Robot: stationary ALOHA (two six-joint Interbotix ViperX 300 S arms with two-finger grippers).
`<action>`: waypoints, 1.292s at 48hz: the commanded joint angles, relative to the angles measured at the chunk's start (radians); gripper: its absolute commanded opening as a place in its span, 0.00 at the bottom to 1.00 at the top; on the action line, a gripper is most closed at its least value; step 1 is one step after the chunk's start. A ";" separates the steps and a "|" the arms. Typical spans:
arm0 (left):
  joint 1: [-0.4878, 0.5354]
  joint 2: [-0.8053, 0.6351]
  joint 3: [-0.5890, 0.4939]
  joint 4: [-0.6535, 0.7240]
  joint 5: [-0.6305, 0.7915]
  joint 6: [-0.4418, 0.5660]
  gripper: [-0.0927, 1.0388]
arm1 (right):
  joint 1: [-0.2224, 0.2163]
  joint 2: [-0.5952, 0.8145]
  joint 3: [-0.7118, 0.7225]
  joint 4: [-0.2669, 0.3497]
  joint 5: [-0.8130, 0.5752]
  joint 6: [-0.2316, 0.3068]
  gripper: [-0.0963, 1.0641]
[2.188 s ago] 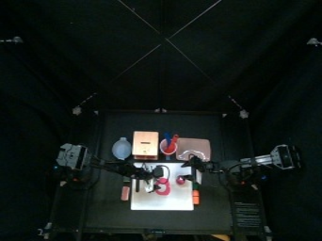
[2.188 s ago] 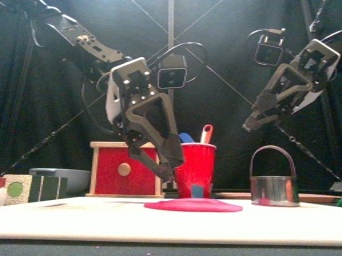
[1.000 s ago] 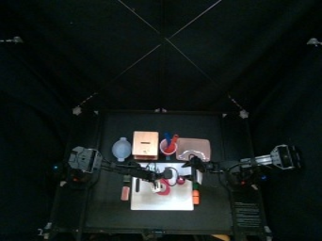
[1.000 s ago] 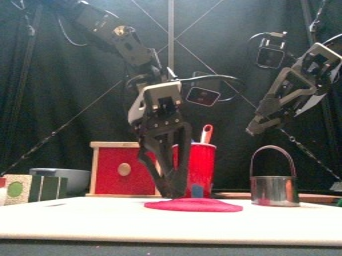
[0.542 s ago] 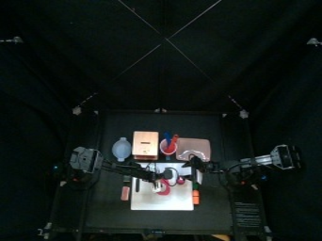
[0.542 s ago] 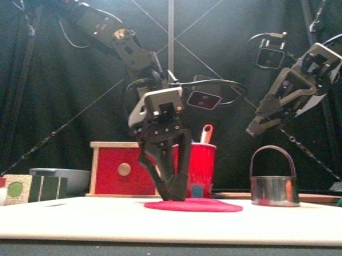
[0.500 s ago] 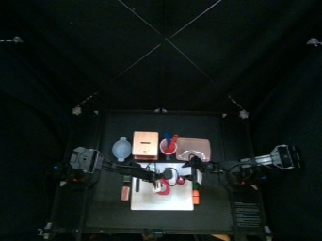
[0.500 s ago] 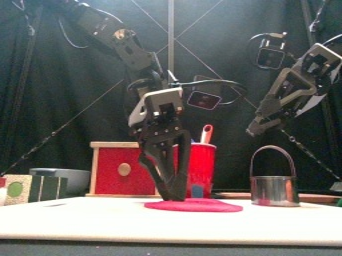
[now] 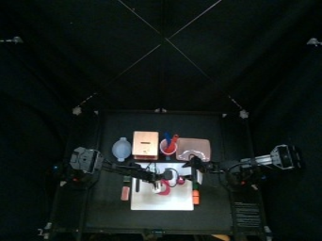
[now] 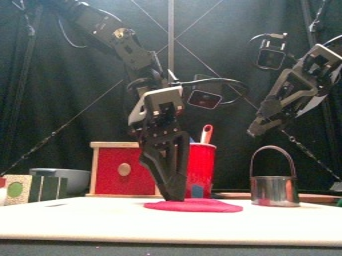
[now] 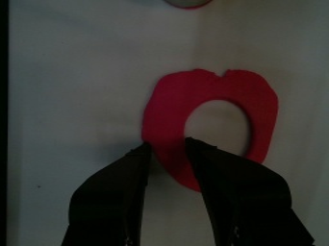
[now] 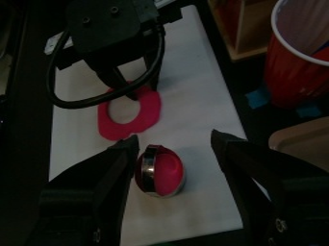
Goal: Get the cutter from the drawer then cut the dough then place the extra dough in the bowl
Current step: Place the extra dough in the bowl
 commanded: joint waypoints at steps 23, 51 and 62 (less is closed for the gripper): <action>-0.008 -0.006 -0.009 0.014 0.008 0.000 0.61 | 0.002 -0.008 -0.008 0.005 -0.008 0.002 0.89; -0.023 -0.170 -0.006 0.156 0.002 -0.009 0.61 | -0.005 -0.008 -0.005 0.005 -0.003 0.002 0.89; -0.021 -0.265 0.006 0.213 0.041 -0.011 0.61 | -0.006 -0.008 -0.005 0.005 -0.003 0.002 0.89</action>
